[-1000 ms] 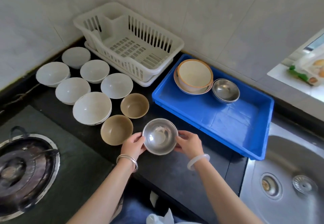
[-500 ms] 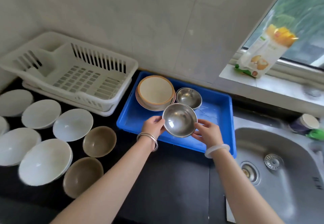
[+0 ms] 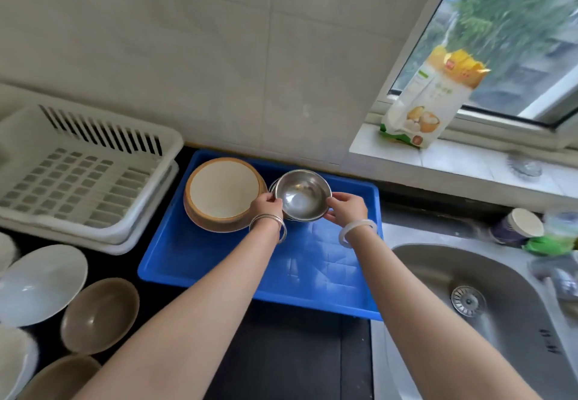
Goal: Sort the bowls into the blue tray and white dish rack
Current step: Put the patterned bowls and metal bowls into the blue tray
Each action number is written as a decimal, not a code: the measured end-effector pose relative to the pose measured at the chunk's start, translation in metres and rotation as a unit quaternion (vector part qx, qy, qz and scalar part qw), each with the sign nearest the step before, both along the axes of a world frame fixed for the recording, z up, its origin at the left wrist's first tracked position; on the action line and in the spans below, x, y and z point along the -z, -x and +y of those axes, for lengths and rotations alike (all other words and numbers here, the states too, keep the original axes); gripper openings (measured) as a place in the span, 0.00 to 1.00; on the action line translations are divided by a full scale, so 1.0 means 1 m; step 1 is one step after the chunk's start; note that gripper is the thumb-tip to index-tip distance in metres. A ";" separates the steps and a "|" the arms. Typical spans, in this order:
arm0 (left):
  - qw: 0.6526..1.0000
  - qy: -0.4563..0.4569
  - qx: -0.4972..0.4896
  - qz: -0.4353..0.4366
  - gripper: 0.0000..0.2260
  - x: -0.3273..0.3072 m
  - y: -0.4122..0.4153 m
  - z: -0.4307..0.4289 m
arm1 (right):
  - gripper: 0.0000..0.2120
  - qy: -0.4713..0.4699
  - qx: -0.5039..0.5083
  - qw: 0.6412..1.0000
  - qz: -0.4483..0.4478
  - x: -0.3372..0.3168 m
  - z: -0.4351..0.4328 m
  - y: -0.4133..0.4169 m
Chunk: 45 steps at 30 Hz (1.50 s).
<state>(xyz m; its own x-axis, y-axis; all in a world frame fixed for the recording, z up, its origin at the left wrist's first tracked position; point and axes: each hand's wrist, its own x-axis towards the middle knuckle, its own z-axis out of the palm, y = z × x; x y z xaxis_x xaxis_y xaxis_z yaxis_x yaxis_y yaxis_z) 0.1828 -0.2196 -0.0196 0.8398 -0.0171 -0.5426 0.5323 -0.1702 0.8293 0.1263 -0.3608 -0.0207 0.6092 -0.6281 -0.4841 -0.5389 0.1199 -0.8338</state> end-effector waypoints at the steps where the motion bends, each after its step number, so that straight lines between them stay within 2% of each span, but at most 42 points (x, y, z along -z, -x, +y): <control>1: 1.000 -0.018 0.004 -0.008 0.10 0.001 -0.002 -0.003 | 0.12 0.007 -0.003 1.000 0.005 0.003 -0.002 -0.005; 13: 0.973 -0.209 0.075 -0.068 0.11 0.013 -0.004 -0.022 | 0.11 0.120 -0.079 0.988 0.051 0.024 -0.007 -0.026; 18: 0.964 -0.242 0.098 -0.054 0.14 0.017 0.002 -0.027 | 0.11 0.171 -0.099 0.979 0.052 0.027 -0.004 -0.023; 23: 0.977 -0.200 0.063 -0.032 0.14 0.019 0.006 -0.027 | 0.12 0.185 -0.104 0.976 0.044 0.027 -0.001 -0.023; 28: 0.985 -0.159 0.047 -0.051 0.11 0.019 0.010 -0.023 | 0.13 0.184 -0.124 0.974 0.035 0.026 0.001 -0.018; 38: 0.999 -0.012 0.046 -0.009 0.19 0.009 0.037 0.018 | 0.16 0.162 -0.121 0.979 0.021 0.011 0.016 0.022; 42: 0.999 -0.003 0.028 -0.037 0.15 0.001 0.062 0.061 | 0.12 0.124 -0.147 0.981 -0.002 0.001 0.048 0.051; 45: 0.997 -0.033 0.023 -0.062 0.13 -0.003 0.077 0.088 | 0.10 0.095 -0.162 0.982 -0.027 -0.005 0.074 0.066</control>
<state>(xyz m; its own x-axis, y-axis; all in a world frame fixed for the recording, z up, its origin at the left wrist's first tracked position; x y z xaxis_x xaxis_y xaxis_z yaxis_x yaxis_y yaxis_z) 0.1059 -0.1316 -0.0169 0.9001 -0.0252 -0.4350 0.4158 -0.2489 0.8748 0.0603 -0.2866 -0.0155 0.8137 -0.4724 -0.3386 -0.4776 -0.2113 -0.8528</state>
